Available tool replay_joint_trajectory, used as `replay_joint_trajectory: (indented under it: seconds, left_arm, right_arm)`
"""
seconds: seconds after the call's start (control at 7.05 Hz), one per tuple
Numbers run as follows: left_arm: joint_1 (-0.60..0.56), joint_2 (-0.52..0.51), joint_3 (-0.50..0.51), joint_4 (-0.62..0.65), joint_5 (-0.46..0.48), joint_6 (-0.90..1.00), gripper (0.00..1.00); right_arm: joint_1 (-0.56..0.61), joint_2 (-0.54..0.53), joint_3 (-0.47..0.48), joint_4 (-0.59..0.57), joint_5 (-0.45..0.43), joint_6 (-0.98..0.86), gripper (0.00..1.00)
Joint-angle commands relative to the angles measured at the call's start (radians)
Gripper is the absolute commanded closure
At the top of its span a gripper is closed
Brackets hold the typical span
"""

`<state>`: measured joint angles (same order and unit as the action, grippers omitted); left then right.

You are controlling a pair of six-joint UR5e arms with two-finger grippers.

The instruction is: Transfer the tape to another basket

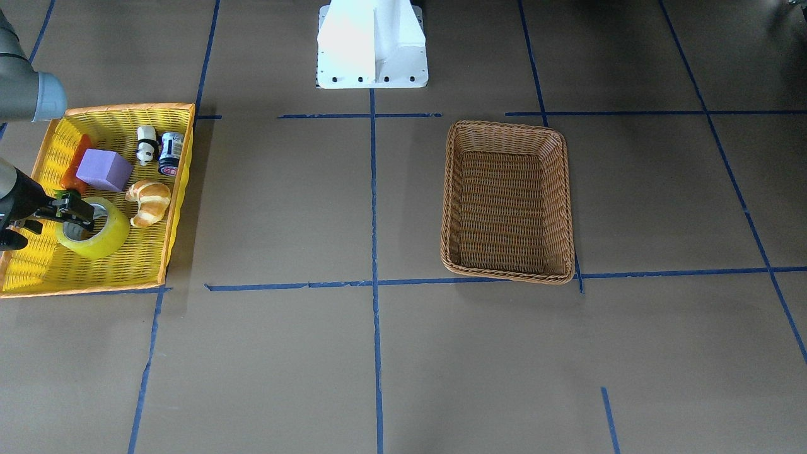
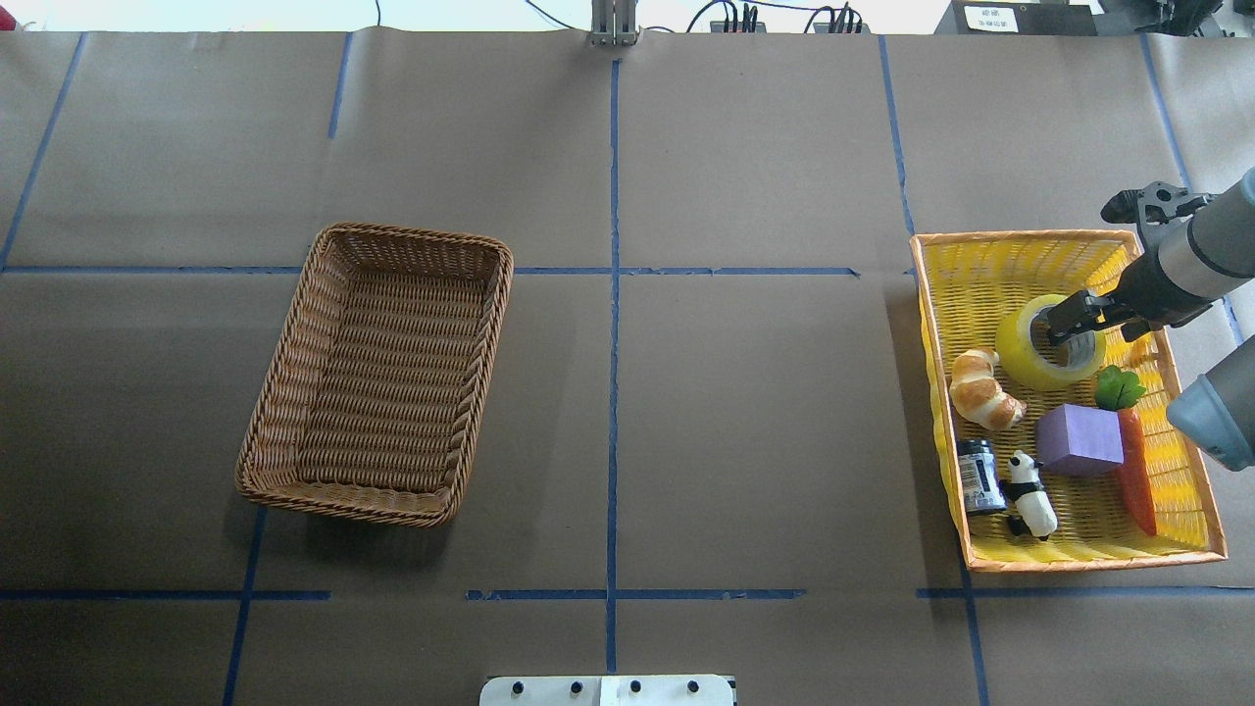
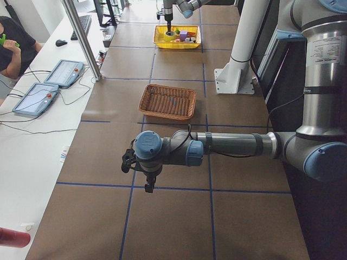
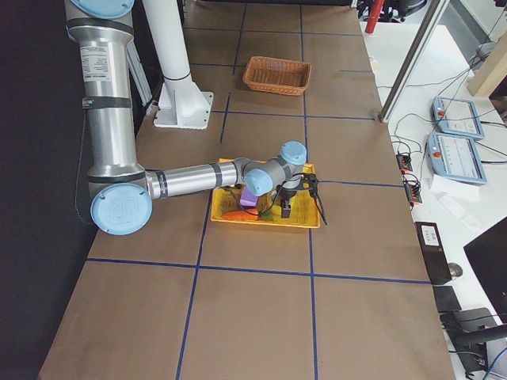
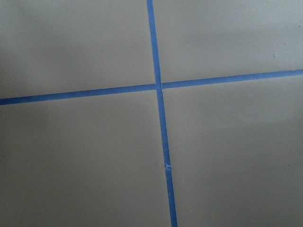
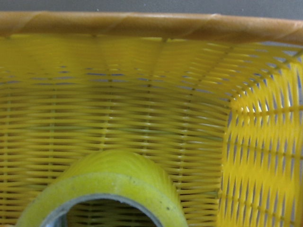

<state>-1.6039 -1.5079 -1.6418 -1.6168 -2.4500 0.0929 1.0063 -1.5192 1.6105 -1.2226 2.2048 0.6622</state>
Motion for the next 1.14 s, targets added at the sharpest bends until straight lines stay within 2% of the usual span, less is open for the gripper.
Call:
replay_joint_trajectory:
  seconds: [0.0,0.14,0.43,0.57,0.85,0.99]
  left_arm:
    - [-0.001,0.0,-0.001,0.0,-0.009,0.001,0.0]
    - [-0.001,0.0,-0.001,0.0,-0.009,0.001,0.0]
    - [-0.001,0.0,-0.006,0.0,-0.009,-0.001,0.0]
    - [-0.001,0.0,-0.006,0.0,-0.011,0.001,0.0]
    - [0.001,0.0,-0.006,0.0,-0.011,-0.001,0.0]
    - [0.001,0.0,-0.006,0.0,-0.011,-0.001,0.0]
  right_arm:
    - [-0.005,-0.001,-0.009,0.0,0.0,0.001,0.04]
    - [-0.005,0.001,-0.009,0.0,0.0,0.002,0.06]
    - [-0.006,0.004,-0.007,0.0,0.0,0.002,0.55]
    - [-0.006,0.007,-0.009,0.0,0.0,0.002,0.7]
    - [-0.005,0.007,-0.006,0.002,0.0,-0.001,0.89]
    - [-0.003,0.002,0.0,0.003,0.001,-0.007,0.95]
